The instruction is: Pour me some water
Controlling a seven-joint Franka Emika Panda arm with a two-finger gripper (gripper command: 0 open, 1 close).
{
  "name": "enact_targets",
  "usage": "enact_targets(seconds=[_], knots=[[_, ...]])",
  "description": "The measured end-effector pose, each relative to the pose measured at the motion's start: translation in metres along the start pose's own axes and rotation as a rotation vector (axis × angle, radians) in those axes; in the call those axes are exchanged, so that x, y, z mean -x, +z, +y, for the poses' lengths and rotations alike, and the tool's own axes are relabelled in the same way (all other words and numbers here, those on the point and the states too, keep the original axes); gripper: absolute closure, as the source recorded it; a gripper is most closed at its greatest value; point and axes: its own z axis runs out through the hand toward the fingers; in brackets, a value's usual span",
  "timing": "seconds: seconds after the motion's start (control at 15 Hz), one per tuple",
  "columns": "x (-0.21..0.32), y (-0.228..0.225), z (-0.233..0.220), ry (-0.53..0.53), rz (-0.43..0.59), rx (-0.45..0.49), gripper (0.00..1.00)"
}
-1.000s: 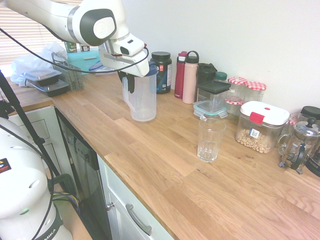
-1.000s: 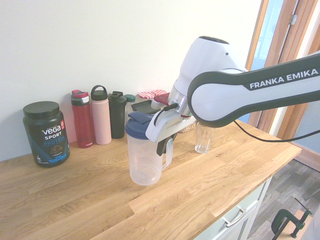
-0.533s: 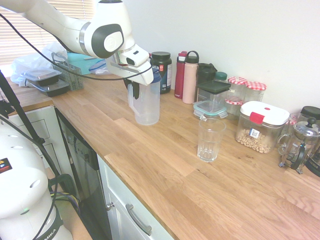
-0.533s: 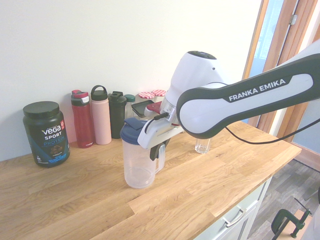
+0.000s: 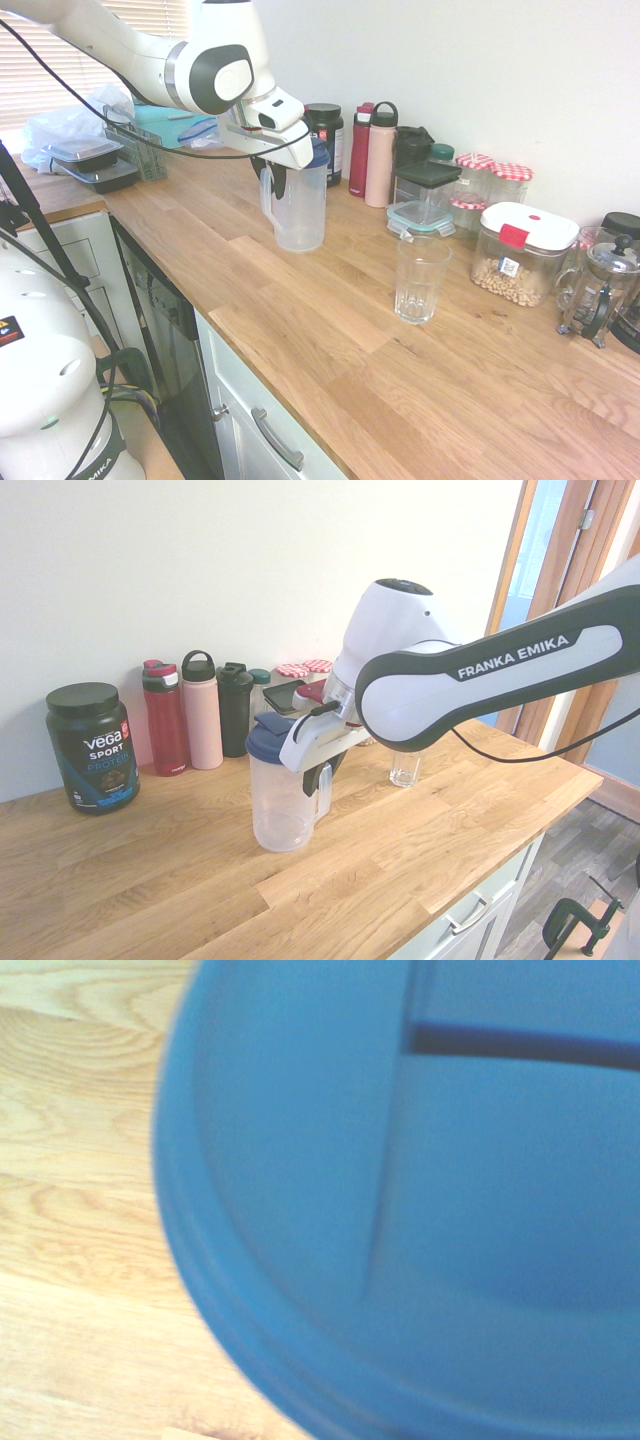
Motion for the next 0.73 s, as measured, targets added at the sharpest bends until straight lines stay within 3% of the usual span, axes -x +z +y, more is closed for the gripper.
enact_targets(seconds=[0.47, 0.73], knots=[[0.016, -0.032, 0.010, -0.038, -0.023, 0.089, 0.00], [0.027, -0.059, 0.085, 0.078, -0.057, 0.125, 0.00]])
